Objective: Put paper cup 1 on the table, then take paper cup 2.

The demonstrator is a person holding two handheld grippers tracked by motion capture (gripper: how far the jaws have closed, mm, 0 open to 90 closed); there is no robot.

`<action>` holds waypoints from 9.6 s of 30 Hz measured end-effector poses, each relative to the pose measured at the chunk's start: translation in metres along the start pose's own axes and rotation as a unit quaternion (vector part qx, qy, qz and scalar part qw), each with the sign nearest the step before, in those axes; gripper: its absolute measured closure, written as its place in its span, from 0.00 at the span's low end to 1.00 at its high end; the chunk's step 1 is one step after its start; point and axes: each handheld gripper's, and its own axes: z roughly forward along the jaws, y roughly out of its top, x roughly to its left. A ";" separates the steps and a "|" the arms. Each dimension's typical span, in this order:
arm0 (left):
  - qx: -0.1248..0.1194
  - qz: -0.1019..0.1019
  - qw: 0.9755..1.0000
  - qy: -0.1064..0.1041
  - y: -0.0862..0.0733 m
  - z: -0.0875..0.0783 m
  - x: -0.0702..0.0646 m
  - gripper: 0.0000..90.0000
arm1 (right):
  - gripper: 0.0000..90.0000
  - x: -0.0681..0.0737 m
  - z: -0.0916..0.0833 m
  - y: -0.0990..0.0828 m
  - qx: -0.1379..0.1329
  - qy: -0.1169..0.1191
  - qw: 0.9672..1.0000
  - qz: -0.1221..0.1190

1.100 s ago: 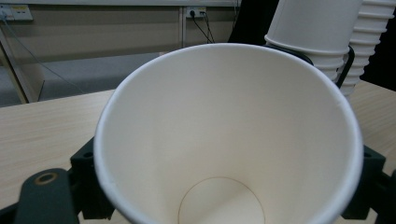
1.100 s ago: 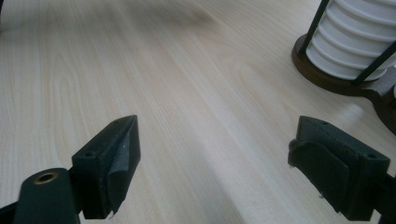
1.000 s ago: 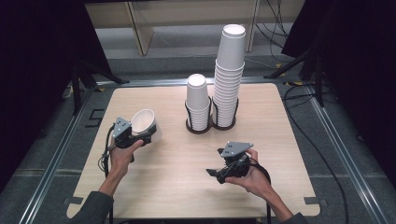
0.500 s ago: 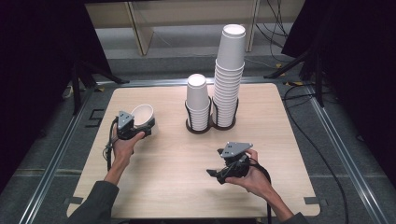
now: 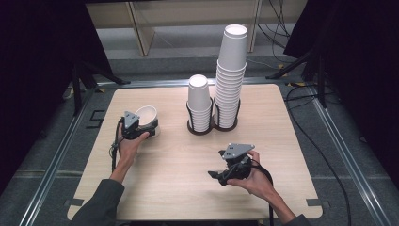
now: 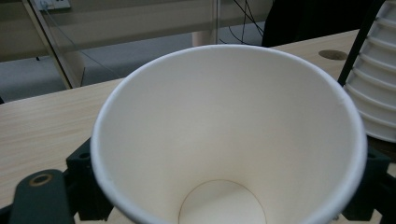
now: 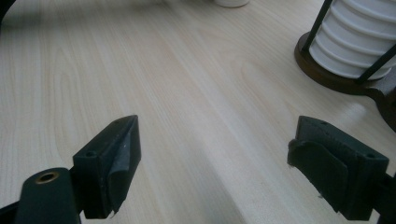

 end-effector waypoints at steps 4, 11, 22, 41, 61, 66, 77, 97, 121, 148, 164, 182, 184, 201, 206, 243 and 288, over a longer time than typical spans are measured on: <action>0.010 0.000 1.000 -0.007 -0.003 0.001 0.000 0.12 | 0.18 0.000 0.000 0.000 -0.002 0.001 1.000 0.000; 0.019 -0.001 1.000 -0.016 -0.009 -0.001 0.002 0.15 | 0.18 0.001 0.000 0.000 -0.003 0.001 1.000 -0.001; 0.048 -0.012 0.999 -0.018 -0.014 -0.013 0.000 0.16 | 0.18 0.000 -0.004 -0.002 -0.005 0.000 1.000 -0.003; 0.041 -0.022 0.998 -0.031 -0.014 -0.093 -0.018 0.16 | 0.19 -0.023 -0.028 -0.001 -0.035 -0.066 0.996 0.051; 0.027 -0.020 0.996 -0.081 -0.025 -0.142 -0.056 0.16 | 0.19 -0.067 -0.054 0.031 -0.095 -0.131 0.981 0.108; 0.031 -0.012 0.995 -0.093 -0.028 -0.147 -0.063 0.16 | 0.18 -0.077 -0.059 0.036 -0.111 -0.138 0.977 0.117; 0.024 -0.011 0.995 -0.093 -0.027 -0.147 -0.062 0.16 | 0.18 -0.091 -0.070 0.044 -0.137 -0.145 0.971 0.130; 0.033 -0.008 0.993 -0.112 -0.031 -0.140 -0.061 0.16 | 0.17 -0.123 -0.108 0.115 -0.192 -0.166 0.961 0.115; 0.047 -0.002 0.991 -0.127 -0.034 -0.137 -0.063 0.16 | 0.17 -0.168 -0.103 0.191 -0.204 -0.171 0.957 0.117; 0.045 0.001 0.990 -0.137 -0.034 -0.137 -0.066 0.16 | 0.17 -0.182 -0.088 0.207 -0.207 -0.174 0.952 0.143; 0.049 0.004 0.989 -0.138 -0.034 -0.138 -0.066 0.16 | 0.17 -0.170 -0.123 0.236 -0.263 -0.206 0.934 0.129; 0.053 0.006 0.989 -0.139 -0.035 -0.138 -0.067 0.16 | 0.18 -0.142 -0.189 0.240 -0.303 -0.219 0.921 0.109; 0.057 0.007 0.989 -0.137 -0.034 -0.138 -0.068 0.16 | 0.18 -0.136 -0.194 0.234 -0.299 -0.216 0.924 0.103; 0.049 -0.001 0.988 -0.144 -0.035 -0.136 -0.072 0.16 | 0.18 -0.084 -0.169 0.140 -0.252 -0.158 0.950 0.098; 0.034 -0.003 0.989 -0.146 -0.034 -0.135 -0.074 0.16 | 0.18 -0.075 -0.148 0.119 -0.240 -0.145 0.955 0.098; -0.046 0.015 0.985 -0.167 -0.032 -0.141 -0.086 0.16 | 0.18 -0.019 -0.019 0.069 -0.213 -0.017 0.972 0.095; -0.082 0.003 0.965 -0.250 -0.028 -0.133 -0.117 0.16 | 0.18 0.014 0.032 0.067 -0.193 0.062 0.977 0.059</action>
